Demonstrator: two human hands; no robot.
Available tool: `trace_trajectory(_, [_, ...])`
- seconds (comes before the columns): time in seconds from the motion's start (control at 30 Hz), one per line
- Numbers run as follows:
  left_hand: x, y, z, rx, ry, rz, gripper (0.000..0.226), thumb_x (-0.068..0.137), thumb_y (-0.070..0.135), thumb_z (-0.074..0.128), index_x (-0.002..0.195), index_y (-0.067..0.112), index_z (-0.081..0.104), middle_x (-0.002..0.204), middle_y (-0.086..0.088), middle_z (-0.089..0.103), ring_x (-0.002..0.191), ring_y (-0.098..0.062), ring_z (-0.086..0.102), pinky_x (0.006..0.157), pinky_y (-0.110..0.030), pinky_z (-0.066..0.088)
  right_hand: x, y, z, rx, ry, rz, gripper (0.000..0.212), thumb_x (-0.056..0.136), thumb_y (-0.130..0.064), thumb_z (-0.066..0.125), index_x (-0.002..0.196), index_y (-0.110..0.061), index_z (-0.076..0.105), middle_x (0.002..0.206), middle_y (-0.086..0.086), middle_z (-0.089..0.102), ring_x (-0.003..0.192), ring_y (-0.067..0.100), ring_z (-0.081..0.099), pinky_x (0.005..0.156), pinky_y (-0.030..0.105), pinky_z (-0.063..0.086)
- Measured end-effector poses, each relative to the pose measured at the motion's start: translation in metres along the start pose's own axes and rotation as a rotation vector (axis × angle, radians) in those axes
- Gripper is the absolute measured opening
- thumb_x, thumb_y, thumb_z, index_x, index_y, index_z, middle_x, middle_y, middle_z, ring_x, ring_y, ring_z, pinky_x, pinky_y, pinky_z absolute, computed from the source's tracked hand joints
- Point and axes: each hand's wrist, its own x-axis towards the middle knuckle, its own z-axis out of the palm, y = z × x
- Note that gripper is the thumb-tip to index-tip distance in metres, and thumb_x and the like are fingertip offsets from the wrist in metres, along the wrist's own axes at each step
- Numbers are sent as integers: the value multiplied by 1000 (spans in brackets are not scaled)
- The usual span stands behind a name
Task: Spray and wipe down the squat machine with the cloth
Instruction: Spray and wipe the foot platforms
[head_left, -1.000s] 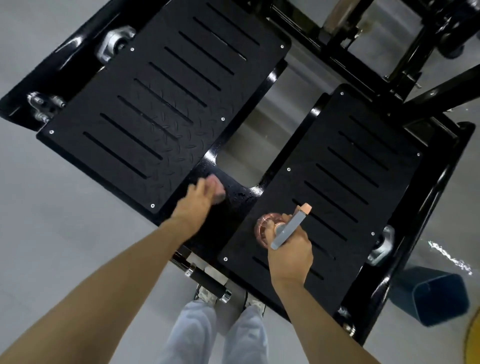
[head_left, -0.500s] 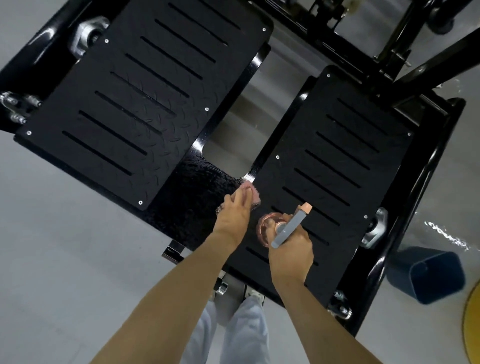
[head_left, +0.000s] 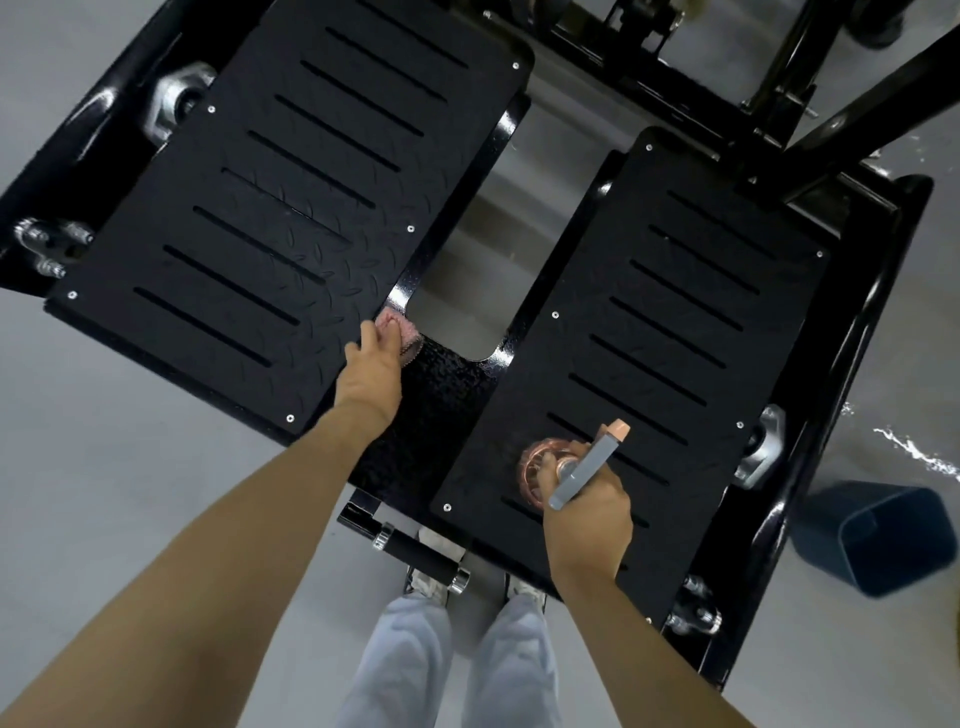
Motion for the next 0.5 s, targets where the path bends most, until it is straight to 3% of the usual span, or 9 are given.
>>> trace_trajectory(0.17, [-45, 17, 33, 193, -34, 206, 92, 86, 3, 60, 150, 5, -6, 145, -18, 13, 118, -30, 38, 86, -30, 53, -5, -1, -3, 12, 19, 49, 20, 85, -19, 70, 74, -6, 59, 61, -1, 50, 48, 9, 42, 41, 18, 27])
trace_trajectory(0.27, [-71, 25, 48, 252, -126, 326, 89, 87, 3, 55, 150, 7, -8, 145, -16, 13, 117, -28, 38, 87, -30, 52, -9, 2, -8, 20, 13, 78, 23, 85, -20, 70, 72, -5, 58, 61, 2, 52, 48, 10, 43, 42, 18, 27])
trace_trajectory(0.37, [-85, 30, 51, 121, -270, 346, 81, 86, 0, 54, 151, 13, 6, 141, -13, 20, 118, -28, 39, 92, -32, 49, -13, 4, -15, 32, 21, 107, 20, 84, -20, 69, 75, -5, 60, 63, 3, 55, 51, 17, 47, 43, 17, 27])
trace_trajectory(0.43, [-89, 34, 41, -42, -362, 273, 67, 86, 0, 54, 145, 15, 27, 132, -12, 33, 117, -28, 44, 94, -34, 46, -16, 4, -21, 39, 24, 143, 20, 84, -21, 69, 74, -6, 59, 62, 3, 55, 53, 19, 51, 43, 17, 26])
trace_trajectory(0.5, [-89, 39, 29, -206, -336, 187, 47, 88, 0, 51, 133, 13, 47, 123, -13, 45, 112, -30, 51, 95, -36, 45, -20, 6, -33, 51, 30, 184, 23, 84, -23, 69, 70, -10, 56, 59, -1, 52, 50, 14, 47, 43, 18, 26])
